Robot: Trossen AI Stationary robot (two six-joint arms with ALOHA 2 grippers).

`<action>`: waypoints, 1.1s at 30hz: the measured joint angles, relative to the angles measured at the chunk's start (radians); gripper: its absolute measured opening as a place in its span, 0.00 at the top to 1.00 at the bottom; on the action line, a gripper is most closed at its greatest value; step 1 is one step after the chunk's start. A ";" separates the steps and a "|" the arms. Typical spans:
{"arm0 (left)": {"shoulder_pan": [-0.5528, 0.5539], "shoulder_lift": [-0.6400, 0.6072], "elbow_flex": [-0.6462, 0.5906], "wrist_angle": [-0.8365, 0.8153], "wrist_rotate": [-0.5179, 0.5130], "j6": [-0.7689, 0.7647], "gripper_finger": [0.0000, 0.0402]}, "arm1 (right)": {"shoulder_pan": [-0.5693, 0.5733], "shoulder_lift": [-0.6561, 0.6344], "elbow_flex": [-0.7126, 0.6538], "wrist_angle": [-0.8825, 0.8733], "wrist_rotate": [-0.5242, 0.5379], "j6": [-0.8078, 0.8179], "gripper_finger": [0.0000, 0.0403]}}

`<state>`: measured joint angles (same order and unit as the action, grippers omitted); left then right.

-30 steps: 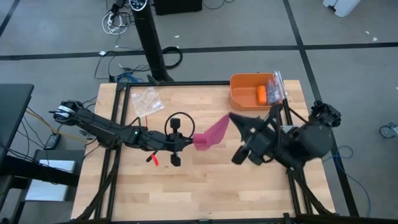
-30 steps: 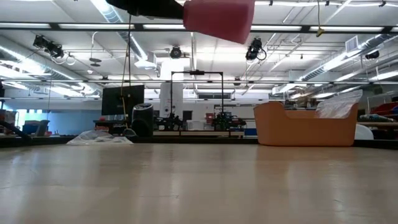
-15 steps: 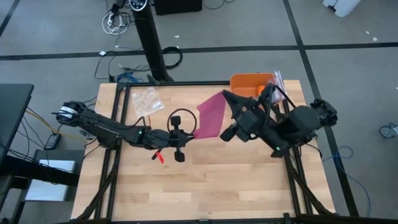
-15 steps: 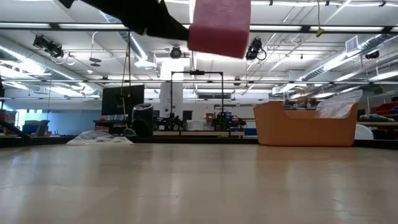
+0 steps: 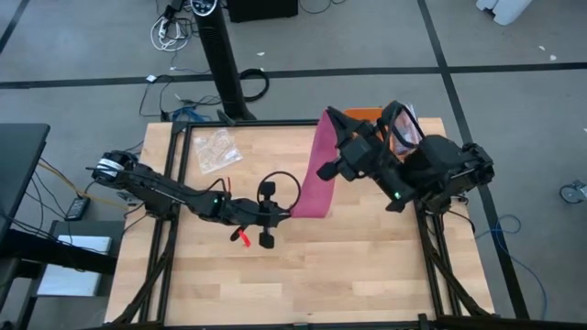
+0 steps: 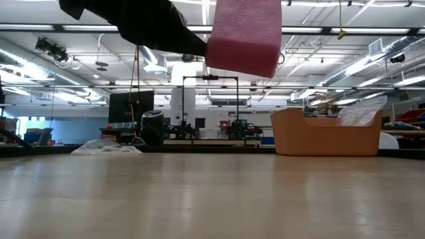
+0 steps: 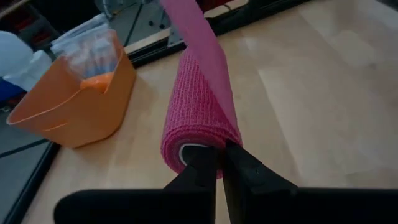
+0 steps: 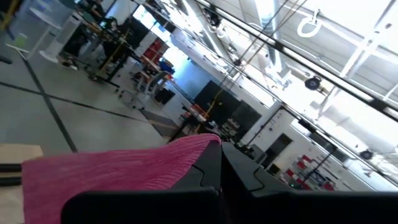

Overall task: Roll bandage
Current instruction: Roll the pink bandage

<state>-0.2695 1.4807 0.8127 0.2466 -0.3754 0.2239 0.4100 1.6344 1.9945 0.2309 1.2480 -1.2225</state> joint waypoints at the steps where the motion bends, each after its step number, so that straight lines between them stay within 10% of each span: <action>1: -0.004 0.000 0.000 0.004 0.002 0.001 0.97 | -0.007 0.000 0.000 0.001 0.000 -0.002 1.00; 20: -0.225 0.000 0.136 0.049 0.055 0.037 0.97 | -0.203 0.000 0.000 -0.349 -0.051 0.319 1.00; 33: -0.379 0.000 0.196 0.038 -0.036 0.089 0.97 | -0.313 -0.002 -0.054 -0.944 -0.482 1.031 1.00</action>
<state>-0.6481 1.4807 1.0091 0.2842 -0.4109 0.3132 0.0972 1.6328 1.9408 -0.7128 0.7657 -0.1917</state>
